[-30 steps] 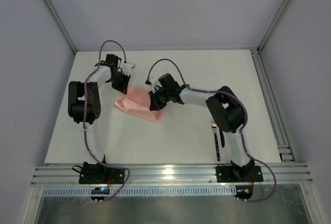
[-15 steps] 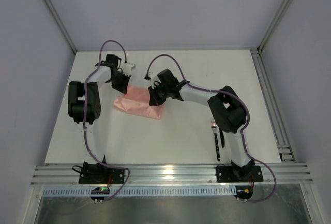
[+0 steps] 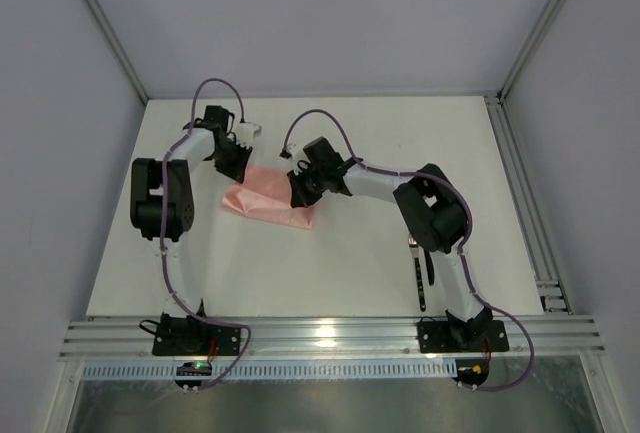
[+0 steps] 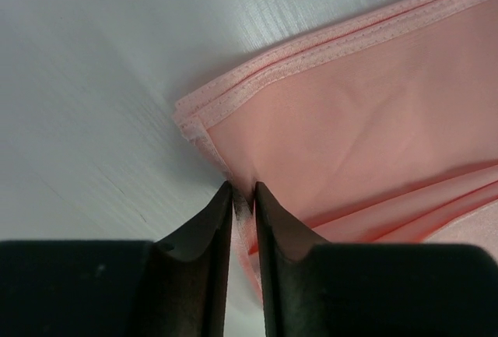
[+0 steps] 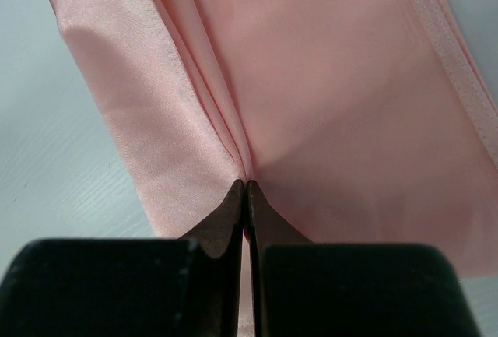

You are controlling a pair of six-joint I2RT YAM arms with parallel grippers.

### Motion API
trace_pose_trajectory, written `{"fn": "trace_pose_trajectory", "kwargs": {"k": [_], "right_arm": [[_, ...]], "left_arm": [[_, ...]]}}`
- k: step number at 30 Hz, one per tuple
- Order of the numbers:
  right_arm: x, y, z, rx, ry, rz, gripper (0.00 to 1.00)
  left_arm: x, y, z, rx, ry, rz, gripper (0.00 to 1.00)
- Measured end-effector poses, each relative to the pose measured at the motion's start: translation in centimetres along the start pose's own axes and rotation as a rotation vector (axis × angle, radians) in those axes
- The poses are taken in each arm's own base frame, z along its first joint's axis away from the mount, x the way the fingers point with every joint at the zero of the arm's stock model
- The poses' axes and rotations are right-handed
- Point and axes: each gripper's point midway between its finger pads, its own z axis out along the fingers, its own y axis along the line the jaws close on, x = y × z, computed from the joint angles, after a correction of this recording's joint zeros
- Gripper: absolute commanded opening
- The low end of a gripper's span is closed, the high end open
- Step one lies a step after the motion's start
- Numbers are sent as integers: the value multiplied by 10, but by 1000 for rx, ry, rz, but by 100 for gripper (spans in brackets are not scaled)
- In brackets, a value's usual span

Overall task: Fold the napkin into a case and place the utensils inside
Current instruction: Fold the lower triangle-folded napkin at the center of the board.

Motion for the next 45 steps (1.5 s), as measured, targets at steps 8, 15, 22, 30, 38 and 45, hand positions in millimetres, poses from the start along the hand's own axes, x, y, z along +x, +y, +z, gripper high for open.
{"fn": "trace_pose_trajectory", "kwargs": {"k": [8, 15, 22, 30, 38, 45], "right_arm": [[0, 0, 0, 1, 0, 2, 4], [0, 0, 0, 0, 0, 2, 4], [0, 0, 0, 0, 0, 2, 4], [0, 0, 0, 0, -1, 0, 15], [-12, -5, -10, 58, -34, -9, 49], [-50, 2, -60, 166, -175, -17, 44]], "left_arm": [[-19, 0, -48, -73, -101, 19, 35], [-46, -34, -117, -62, -306, 115, 23], [5, -52, -52, 62, -119, 115, 23], [38, -38, -16, 25, 10, 83, 19], [40, -38, -14, 23, -1, 89, 18], [40, -39, -14, 22, -4, 88, 18]]}}
